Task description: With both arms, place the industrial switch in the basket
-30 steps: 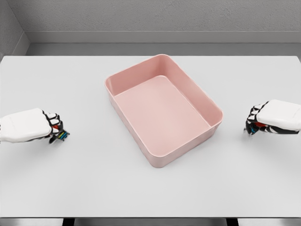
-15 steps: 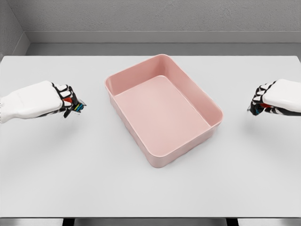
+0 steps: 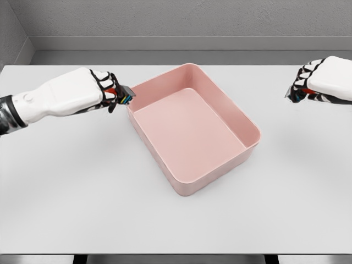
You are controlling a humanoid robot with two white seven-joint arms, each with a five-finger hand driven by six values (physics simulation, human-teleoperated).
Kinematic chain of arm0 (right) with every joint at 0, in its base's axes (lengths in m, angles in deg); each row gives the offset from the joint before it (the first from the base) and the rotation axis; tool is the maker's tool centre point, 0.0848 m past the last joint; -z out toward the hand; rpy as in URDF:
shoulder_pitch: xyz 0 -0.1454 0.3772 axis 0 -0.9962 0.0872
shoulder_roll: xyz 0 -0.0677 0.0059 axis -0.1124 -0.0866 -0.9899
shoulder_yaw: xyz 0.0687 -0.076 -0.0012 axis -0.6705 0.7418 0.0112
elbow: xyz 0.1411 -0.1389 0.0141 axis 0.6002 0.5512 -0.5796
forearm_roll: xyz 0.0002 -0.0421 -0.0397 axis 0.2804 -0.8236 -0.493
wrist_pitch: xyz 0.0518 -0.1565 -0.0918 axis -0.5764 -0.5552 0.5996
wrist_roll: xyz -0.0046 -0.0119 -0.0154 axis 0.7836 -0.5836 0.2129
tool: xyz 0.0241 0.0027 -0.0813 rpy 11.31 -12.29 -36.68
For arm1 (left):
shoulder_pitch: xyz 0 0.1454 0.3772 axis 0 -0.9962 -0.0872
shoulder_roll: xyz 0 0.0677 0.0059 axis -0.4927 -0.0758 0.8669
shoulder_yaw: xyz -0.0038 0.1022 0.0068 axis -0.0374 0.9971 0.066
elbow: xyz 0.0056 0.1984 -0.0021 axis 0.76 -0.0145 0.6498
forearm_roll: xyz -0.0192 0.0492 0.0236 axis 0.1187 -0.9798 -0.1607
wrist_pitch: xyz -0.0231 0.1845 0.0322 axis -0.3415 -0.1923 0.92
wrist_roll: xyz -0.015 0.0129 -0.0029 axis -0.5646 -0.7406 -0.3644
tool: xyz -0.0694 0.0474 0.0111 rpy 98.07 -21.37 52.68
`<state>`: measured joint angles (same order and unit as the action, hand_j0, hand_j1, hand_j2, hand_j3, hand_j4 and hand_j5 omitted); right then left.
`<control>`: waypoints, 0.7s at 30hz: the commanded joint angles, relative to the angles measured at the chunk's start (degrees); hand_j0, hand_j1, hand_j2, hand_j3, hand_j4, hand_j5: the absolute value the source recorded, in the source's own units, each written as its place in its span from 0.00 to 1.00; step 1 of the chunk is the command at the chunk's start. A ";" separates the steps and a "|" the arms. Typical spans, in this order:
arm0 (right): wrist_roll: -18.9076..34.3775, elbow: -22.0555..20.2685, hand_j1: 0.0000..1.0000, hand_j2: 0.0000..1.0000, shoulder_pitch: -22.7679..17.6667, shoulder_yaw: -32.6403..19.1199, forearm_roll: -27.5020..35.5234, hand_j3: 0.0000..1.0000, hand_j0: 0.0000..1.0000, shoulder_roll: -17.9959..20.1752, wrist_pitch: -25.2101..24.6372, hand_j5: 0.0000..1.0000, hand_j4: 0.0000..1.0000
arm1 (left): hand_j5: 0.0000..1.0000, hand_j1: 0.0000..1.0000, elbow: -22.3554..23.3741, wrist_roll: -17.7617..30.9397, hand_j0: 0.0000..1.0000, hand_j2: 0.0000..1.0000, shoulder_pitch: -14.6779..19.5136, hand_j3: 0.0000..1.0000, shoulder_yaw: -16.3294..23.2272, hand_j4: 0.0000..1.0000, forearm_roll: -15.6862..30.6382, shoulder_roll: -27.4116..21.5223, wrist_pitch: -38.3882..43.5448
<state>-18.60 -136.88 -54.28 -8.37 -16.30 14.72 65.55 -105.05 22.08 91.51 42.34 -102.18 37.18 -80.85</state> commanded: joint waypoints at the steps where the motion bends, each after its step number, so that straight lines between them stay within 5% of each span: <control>1: 0.02 -0.01 0.42 0.42 0.96 4.97 0.17 0.42 0.42 -2.34 0.00 0.42 0.42 | 0.25 0.25 0.00 0.01 0.25 0.25 0.08 0.25 0.07 0.25 0.31 2.29 0.03; 9: 0.11 -0.01 0.42 0.42 9.05 15.53 0.17 0.42 0.42 -7.44 -0.09 0.42 0.42 | 0.25 0.25 0.00 0.36 0.25 0.25 0.61 0.25 0.86 0.25 -3.21 10.55 0.03; 21: 0.28 -0.01 0.43 0.43 14.15 20.01 0.17 0.43 0.43 -11.40 -0.09 0.43 0.43 | 0.28 0.28 0.61 0.36 0.28 0.28 0.53 0.28 6.84 0.28 -9.01 16.08 0.03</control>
<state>-18.31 -136.89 -40.04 10.13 -16.36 4.31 65.63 -104.51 22.59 92.03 48.52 -111.12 52.72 -80.85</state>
